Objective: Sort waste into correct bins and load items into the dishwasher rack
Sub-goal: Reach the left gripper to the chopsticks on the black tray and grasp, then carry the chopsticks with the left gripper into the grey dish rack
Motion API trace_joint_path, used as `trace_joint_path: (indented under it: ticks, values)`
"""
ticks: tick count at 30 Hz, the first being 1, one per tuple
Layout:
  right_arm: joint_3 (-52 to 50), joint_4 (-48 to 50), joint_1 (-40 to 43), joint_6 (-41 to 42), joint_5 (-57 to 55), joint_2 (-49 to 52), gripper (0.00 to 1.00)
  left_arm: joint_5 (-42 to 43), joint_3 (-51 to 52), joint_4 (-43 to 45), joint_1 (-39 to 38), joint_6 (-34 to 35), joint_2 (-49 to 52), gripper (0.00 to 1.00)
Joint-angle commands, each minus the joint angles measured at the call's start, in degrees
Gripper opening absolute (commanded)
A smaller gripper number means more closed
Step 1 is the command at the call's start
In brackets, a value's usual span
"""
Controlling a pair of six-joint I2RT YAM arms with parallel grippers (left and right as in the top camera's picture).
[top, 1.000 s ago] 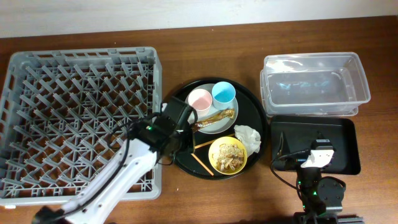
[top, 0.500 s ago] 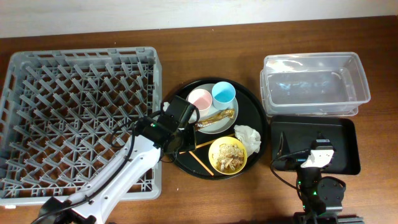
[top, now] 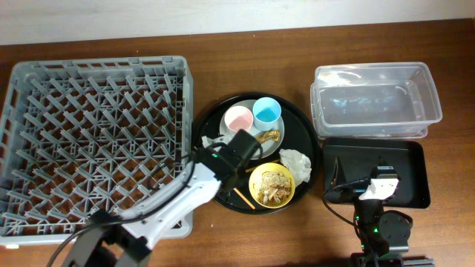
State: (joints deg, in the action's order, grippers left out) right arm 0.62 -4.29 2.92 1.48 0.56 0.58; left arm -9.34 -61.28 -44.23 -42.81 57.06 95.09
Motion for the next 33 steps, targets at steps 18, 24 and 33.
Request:
trace_joint_path:
  ticks: [18,24,33]
  values:
    - [-0.31,-0.22,0.26,0.02,0.28,-0.37,0.99,-4.11,0.5,3.3,-5.07,6.8,8.7,0.26]
    - [-0.31,-0.22,0.26,0.02,0.28,-0.37,0.99,-4.0,0.5,3.26,-5.09,6.78,9.22,0.25]
    - [-0.31,-0.22,0.26,0.02,0.31,-0.37,0.99,-4.0,1.27,3.37,-5.03,6.75,9.01,0.01]
